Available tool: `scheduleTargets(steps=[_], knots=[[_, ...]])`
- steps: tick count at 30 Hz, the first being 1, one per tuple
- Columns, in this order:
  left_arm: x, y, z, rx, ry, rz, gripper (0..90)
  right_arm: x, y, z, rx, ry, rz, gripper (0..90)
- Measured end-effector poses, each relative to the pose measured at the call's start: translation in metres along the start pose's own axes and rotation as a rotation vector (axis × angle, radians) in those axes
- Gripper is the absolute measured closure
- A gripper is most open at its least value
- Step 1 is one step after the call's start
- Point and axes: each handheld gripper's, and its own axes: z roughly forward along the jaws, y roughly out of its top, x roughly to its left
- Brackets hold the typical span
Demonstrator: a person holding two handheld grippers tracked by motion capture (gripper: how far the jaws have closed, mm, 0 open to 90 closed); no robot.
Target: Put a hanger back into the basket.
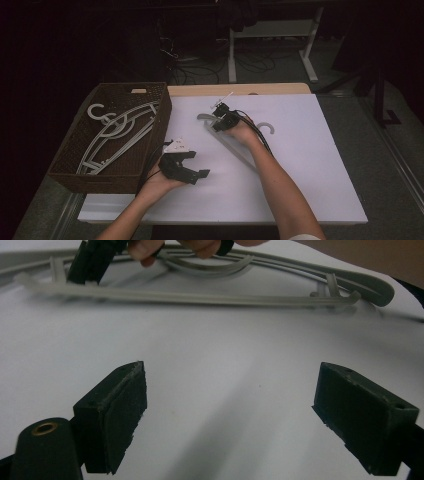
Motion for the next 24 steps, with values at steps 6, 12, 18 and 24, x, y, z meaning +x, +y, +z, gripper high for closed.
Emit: scheduleTargets(steps=[6,12,18,24], knots=[[0.001,-0.001,-0.002,-0.003,0.004,-0.001,13.3,0.035,-0.002,0.002,0.009,0.118,-0.096,88.9],[0.002,-0.001,-0.005,-0.005,0.008,-0.004,13.3,0.071,-0.015,-0.002,0.022,0.222,-0.191,88.9],[0.001,-0.001,-0.004,-0.004,0.009,-0.002,13.3,0.075,-0.028,-0.029,-0.027,0.204,-0.187,88.9],[0.000,-0.001,-0.002,0.002,0.008,-0.002,13.3,0.067,-0.065,-0.079,-0.046,0.123,-0.143,88.9]])
